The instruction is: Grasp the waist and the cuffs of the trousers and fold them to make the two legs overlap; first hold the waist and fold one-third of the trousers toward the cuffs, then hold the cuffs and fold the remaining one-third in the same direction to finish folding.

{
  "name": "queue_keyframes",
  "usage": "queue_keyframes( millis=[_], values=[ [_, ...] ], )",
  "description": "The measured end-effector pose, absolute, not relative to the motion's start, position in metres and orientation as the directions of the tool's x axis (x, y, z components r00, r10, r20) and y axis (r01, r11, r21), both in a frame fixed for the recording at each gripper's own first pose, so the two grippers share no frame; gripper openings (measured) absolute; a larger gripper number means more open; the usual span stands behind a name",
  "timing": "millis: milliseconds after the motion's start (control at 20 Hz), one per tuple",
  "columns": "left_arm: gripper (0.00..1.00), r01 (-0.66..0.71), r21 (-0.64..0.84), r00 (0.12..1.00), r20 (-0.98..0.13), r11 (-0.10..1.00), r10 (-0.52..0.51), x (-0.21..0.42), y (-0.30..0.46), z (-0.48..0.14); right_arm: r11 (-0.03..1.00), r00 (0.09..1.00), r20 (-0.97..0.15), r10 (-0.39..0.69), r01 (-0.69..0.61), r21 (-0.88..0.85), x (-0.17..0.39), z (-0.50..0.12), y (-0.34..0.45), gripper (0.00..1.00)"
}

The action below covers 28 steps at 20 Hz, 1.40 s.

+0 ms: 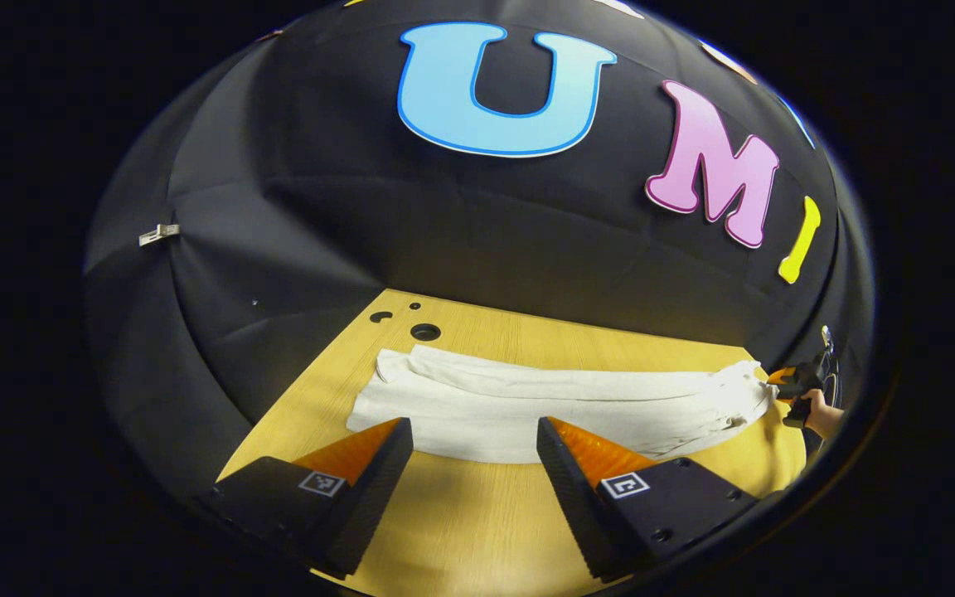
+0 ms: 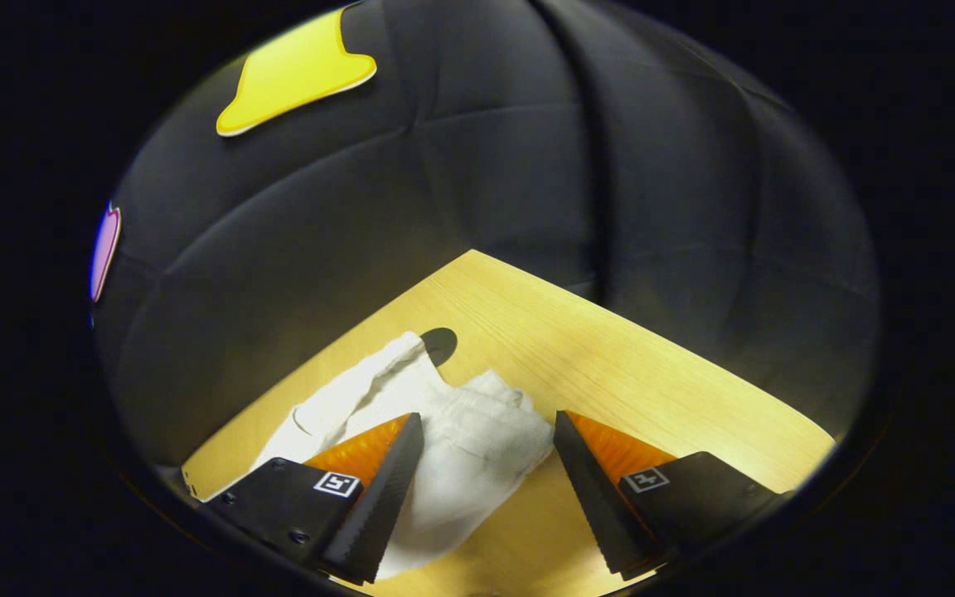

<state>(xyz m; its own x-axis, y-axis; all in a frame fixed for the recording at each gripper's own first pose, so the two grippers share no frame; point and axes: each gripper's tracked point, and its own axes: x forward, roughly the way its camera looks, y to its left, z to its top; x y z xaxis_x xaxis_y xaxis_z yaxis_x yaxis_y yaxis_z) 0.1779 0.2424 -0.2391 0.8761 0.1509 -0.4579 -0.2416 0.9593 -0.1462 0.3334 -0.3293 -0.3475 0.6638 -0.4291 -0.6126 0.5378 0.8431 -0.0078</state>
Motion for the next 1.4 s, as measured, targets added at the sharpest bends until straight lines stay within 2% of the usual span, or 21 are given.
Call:
queue_keyframes(
  millis=[150, 350, 400, 500, 550, 650, 700, 750, 800, 850, 900, 950, 1000, 1050, 1100, 1300, 1400],
  values=[
    [0.96, -0.233, -0.142, 0.879, -0.454, 0.962, 0.146, 0.175, 0.235, -0.238, 0.847, 0.664, -0.604, -0.441, 0.531, -0.035, 0.333, -0.353, -0.331, 1.00],
    [0.96, -0.216, -0.140, 0.880, -0.457, 0.966, 0.131, 0.172, 0.225, -0.241, 0.837, 0.657, -0.577, -0.485, 0.539, -0.091, 0.334, -0.356, -0.331, 0.96],
    [0.96, -0.214, -0.148, 0.880, -0.459, 0.965, 0.125, 0.171, 0.222, -0.243, 0.832, 0.653, -0.570, -0.498, 0.544, -0.104, 0.334, -0.349, -0.328, 0.89],
    [0.96, -0.206, -0.166, 0.874, -0.475, 0.964, 0.105, 0.170, 0.216, -0.253, 0.828, 0.646, -0.569, -0.509, 0.547, -0.121, 0.335, -0.347, -0.326, 0.82],
    [0.96, -0.201, -0.173, 0.871, -0.482, 0.964, 0.095, 0.170, 0.212, -0.258, 0.827, 0.648, -0.559, -0.517, 0.546, -0.131, 0.338, -0.343, -0.325, 0.73],
    [0.96, -0.199, -0.184, 0.869, -0.488, 0.963, 0.086, 0.168, 0.209, -0.264, 0.824, 0.633, -0.571, -0.523, 0.546, -0.150, 0.339, -0.347, -0.325, 0.71],
    [0.96, -0.192, -0.191, 0.868, -0.490, 0.962, 0.076, 0.167, 0.206, -0.266, 0.828, 0.635, -0.573, -0.518, 0.539, -0.152, 0.340, -0.349, -0.323, 0.48],
    [0.96, -0.188, -0.196, 0.868, -0.491, 0.963, 0.070, 0.167, 0.205, -0.269, 0.827, 0.624, -0.594, -0.507, 0.548, -0.131, 0.342, -0.354, -0.319, 0.58],
    [0.96, -0.186, -0.195, 0.869, -0.491, 0.963, 0.069, 0.167, 0.205, -0.269, 0.824, 0.631, -0.582, -0.514, 0.551, -0.130, 0.344, -0.352, -0.319, 0.40],
    [0.96, -0.188, -0.195, 0.870, -0.487, 0.963, 0.071, 0.167, 0.207, -0.271, 0.820, 0.624, -0.585, -0.518, 0.557, -0.131, 0.344, -0.355, -0.319, 0.40],
    [0.96, -0.192, -0.200, 0.871, -0.485, 0.961, 0.073, 0.169, 0.208, -0.271, 0.822, 0.632, -0.578, -0.517, 0.556, -0.127, 0.346, -0.352, -0.316, 0.32],
    [0.96, -0.194, -0.209, 0.874, -0.481, 0.958, 0.071, 0.170, 0.208, -0.272, 0.830, 0.639, -0.579, -0.506, 0.543, -0.125, 0.347, -0.351, -0.316, 0.13],
    [0.96, -0.193, -0.220, 0.876, -0.477, 0.956, 0.067, 0.172, 0.208, -0.271, 0.841, 0.653, -0.582, -0.485, 0.530, -0.106, 0.347, -0.353, -0.314, 0.22],
    [0.96, -0.190, -0.227, 0.878, -0.474, 0.955, 0.062, 0.173, 0.209, -0.273, 0.842, 0.655, -0.587, -0.476, 0.532, -0.090, 0.347, -0.359, -0.315, 0.22],
    [0.96, -0.189, -0.228, 0.878, -0.474, 0.955, 0.061, 0.175, 0.211, -0.273, 0.841, 0.660, -0.585, -0.472, 0.537, -0.072, 0.348, -0.347, -0.313, 0.14],
    [0.96, -0.186, -0.237, 0.883, -0.465, 0.953, 0.057, 0.179, 0.216, -0.274, 0.845, 0.711, -0.515, -0.479, 0.532, -0.052, 0.353, -0.305, -0.301, 0.14],
    [0.96, -0.211, -0.223, 0.887, -0.452, 0.952, 0.091, 0.179, 0.227, -0.271, 0.857, 0.746, -0.480, -0.462, 0.515, -0.024, 0.358, -0.275, -0.278, 0.14]
  ],
)
